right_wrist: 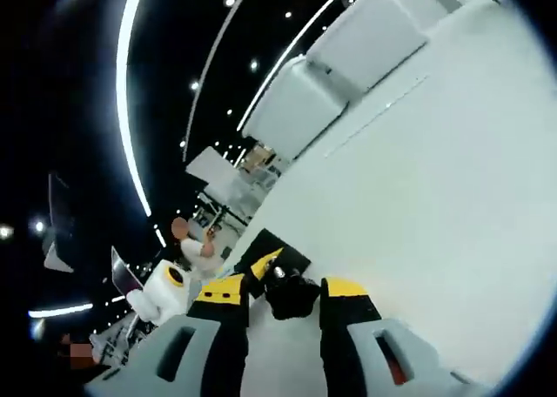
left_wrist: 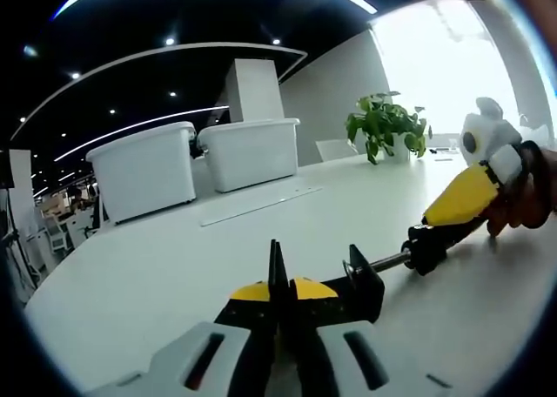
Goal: Clamp the fixed fixture on the desktop, loosen the retaining clip, secure it to the edge of the desk, and tighten the retaining clip.
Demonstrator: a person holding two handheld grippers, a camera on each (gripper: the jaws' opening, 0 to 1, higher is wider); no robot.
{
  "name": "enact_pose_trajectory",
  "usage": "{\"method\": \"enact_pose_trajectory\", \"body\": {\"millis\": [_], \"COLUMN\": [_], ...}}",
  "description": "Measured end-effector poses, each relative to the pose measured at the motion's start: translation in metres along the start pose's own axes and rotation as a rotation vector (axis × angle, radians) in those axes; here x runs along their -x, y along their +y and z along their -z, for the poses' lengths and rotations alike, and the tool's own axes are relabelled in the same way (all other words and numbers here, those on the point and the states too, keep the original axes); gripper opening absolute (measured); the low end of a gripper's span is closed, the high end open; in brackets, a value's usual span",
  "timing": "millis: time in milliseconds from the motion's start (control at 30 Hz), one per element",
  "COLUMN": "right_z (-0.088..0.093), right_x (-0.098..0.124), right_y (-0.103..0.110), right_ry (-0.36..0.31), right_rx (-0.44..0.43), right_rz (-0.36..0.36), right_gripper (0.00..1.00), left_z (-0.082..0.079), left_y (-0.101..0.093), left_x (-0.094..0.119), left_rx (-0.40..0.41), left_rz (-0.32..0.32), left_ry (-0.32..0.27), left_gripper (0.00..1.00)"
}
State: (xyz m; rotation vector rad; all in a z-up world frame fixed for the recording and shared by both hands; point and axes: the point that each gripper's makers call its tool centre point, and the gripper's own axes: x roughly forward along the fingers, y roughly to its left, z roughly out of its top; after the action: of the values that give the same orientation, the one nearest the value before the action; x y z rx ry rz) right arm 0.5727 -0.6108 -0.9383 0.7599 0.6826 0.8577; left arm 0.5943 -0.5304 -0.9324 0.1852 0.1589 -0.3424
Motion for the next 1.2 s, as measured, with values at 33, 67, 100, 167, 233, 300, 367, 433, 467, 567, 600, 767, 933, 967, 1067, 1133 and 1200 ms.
{"method": "enact_pose_trajectory", "body": {"millis": [33, 67, 100, 167, 233, 300, 367, 433, 467, 567, 600, 767, 933, 967, 1067, 1133, 1200], "right_z": [0.0, 0.002, 0.003, 0.005, 0.011, 0.017, 0.021, 0.02, 0.021, 0.02, 0.021, 0.015, 0.013, 0.014, 0.014, 0.015, 0.016], "right_x": [0.0, 0.001, 0.001, 0.003, 0.005, 0.007, 0.01, 0.012, 0.013, 0.016, 0.018, 0.011, -0.002, -0.002, -0.003, -0.003, -0.001], "right_y": [0.0, -0.005, -0.003, -0.001, 0.004, 0.009, 0.012, 0.018, 0.021, 0.035, 0.039, 0.045, 0.038, 0.038, 0.035, 0.034, 0.037], "right_ry": [0.001, 0.011, 0.012, 0.012, 0.019, 0.028, 0.033, 0.016, 0.01, -0.024, -0.036, -0.093, -0.121, -0.123, -0.132, -0.143, -0.152], "right_rx": [-0.07, -0.099, -0.105, -0.101, -0.072, -0.066, 0.007, 0.152, 0.202, 0.524, 0.629, 1.233, 1.709, 1.759, 1.854, 1.899, 1.916], "right_rz": [-0.006, 0.012, -0.009, -0.008, -0.007, -0.003, -0.002, 0.009, 0.016, 0.061, 0.076, 0.145, 0.229, 0.241, 0.281, 0.294, 0.293], "right_gripper": [0.21, 0.18, 0.18, 0.17, 0.17, 0.17, 0.17, 0.16, 0.16, 0.15, 0.15, 0.16, 0.16, 0.16, 0.17, 0.19, 0.19], "left_z": [0.0, 0.0, 0.0, 0.0, 0.0, 0.0, -0.001, -0.002, -0.002, -0.001, -0.001, -0.002, -0.002, -0.002, -0.002, -0.002, -0.001], "left_y": [0.0, 0.0, 0.001, 0.002, 0.003, 0.003, 0.001, -0.001, -0.001, -0.001, -0.001, -0.003, -0.002, -0.001, 0.0, 0.0, 0.001], "left_x": [0.0, 0.0, 0.0, -0.001, -0.002, -0.003, -0.002, -0.003, -0.003, -0.002, -0.001, -0.001, 0.001, 0.001, 0.0, 0.0, 0.0], "left_rx": [0.0, 0.0, 0.001, -0.001, -0.003, -0.005, -0.009, -0.014, -0.014, -0.013, -0.013, -0.01, -0.004, -0.003, -0.002, -0.001, -0.001], "left_rz": [0.001, 0.0, 0.001, 0.002, 0.0, 0.002, 0.005, 0.013, 0.014, 0.011, 0.011, 0.019, 0.013, 0.011, 0.008, 0.005, 0.003], "left_ry": [0.0, 0.0, -0.001, -0.001, -0.001, -0.003, -0.005, -0.007, -0.007, -0.003, -0.003, -0.01, -0.011, -0.011, -0.011, -0.01, -0.007], "left_gripper": [0.06, 0.06, 0.06, 0.06, 0.06, 0.06, 0.06, 0.06, 0.06, 0.06, 0.06, 0.06, 0.05, 0.05, 0.05, 0.05, 0.05]}}
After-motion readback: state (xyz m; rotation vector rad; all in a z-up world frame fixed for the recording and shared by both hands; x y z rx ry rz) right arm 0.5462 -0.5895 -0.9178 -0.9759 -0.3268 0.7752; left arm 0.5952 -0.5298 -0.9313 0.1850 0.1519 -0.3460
